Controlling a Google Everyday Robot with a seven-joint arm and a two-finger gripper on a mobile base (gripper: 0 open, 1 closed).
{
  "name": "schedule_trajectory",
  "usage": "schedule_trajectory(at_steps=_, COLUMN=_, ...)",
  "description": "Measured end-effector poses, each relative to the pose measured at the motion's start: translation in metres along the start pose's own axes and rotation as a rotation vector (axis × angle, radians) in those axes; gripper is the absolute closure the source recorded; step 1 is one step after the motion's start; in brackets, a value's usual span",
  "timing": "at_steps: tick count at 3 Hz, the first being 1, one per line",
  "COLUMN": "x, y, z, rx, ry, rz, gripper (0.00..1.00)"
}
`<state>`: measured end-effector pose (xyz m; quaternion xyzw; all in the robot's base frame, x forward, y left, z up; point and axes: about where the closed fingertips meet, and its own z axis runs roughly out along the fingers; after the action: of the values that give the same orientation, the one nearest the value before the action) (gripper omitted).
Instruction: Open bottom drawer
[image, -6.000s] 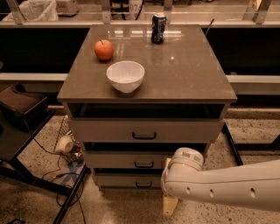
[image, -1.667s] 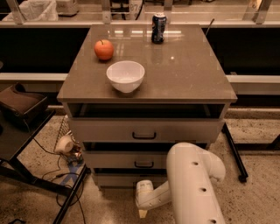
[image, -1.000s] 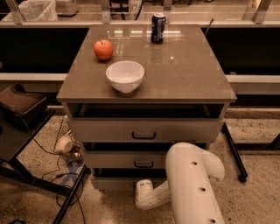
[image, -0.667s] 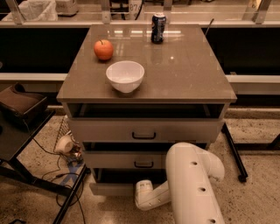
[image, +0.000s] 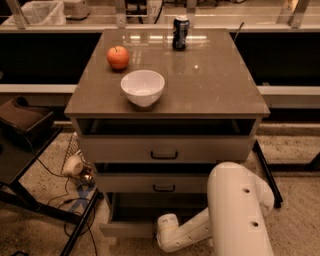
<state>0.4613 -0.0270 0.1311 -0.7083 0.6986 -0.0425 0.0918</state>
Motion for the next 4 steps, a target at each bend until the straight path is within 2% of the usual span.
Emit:
schedule_trajectory(at_steps=1, x=0.002, y=0.004, z=0.0, rx=-0.003, ry=0.002, rz=0.007, gripper=1.0)
schedule_trajectory(at_steps=2, x=0.007, y=0.019, z=-0.005, rx=-0.015, ry=0.011, rz=0.03, gripper=1.0)
schedule_trajectory(at_steps=4, x=0.031, y=0.072, z=-0.04, rx=-0.03, ry=0.03, rz=0.131, gripper=1.0)
